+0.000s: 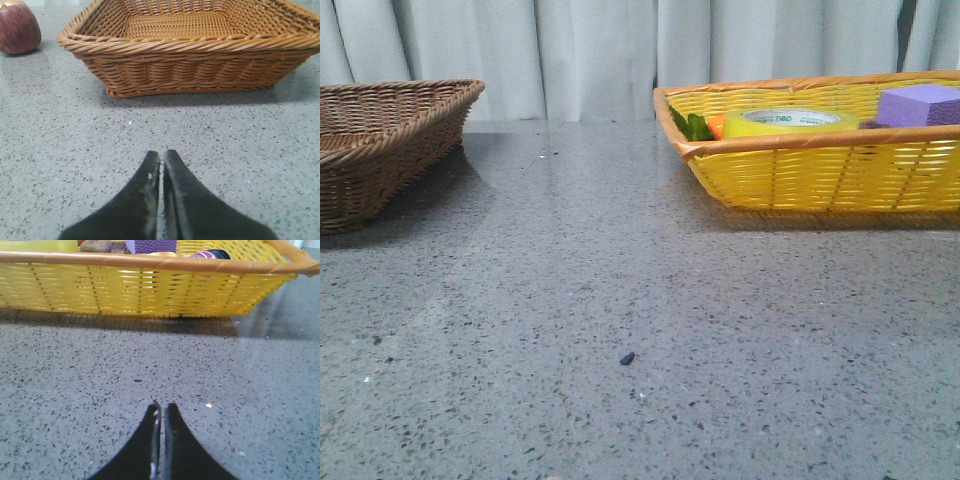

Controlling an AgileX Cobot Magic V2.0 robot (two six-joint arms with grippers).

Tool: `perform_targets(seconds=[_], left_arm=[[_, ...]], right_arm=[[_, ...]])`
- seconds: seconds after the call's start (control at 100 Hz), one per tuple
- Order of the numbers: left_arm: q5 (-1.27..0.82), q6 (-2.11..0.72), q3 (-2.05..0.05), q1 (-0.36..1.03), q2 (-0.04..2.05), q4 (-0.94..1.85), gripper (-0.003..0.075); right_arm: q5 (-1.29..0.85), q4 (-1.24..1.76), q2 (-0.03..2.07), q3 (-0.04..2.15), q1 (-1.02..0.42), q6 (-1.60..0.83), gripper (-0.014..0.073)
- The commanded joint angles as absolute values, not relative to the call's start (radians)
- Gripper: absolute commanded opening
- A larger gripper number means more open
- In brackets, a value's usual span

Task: Transfer tape with both arms

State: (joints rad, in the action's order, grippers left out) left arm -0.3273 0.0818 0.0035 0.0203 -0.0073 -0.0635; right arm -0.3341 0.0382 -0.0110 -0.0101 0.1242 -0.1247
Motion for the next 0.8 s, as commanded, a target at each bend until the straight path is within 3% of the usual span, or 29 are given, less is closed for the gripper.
perform_targets(seconds=[0.0,0.79], left_arm=[[-0.266,0.091,0.013,0.029,-0.035,-0.065,-0.0020],[-0.253,0.091,0.013,0.029,-0.035,-0.079,-0.0020]], right_arm=[[-0.323,0.048,-0.032,-0.031,0.131,-0.126,-0.0074],[-0.321,0.018,-0.032,-0.031,0.131,-0.126,-0.0074]])
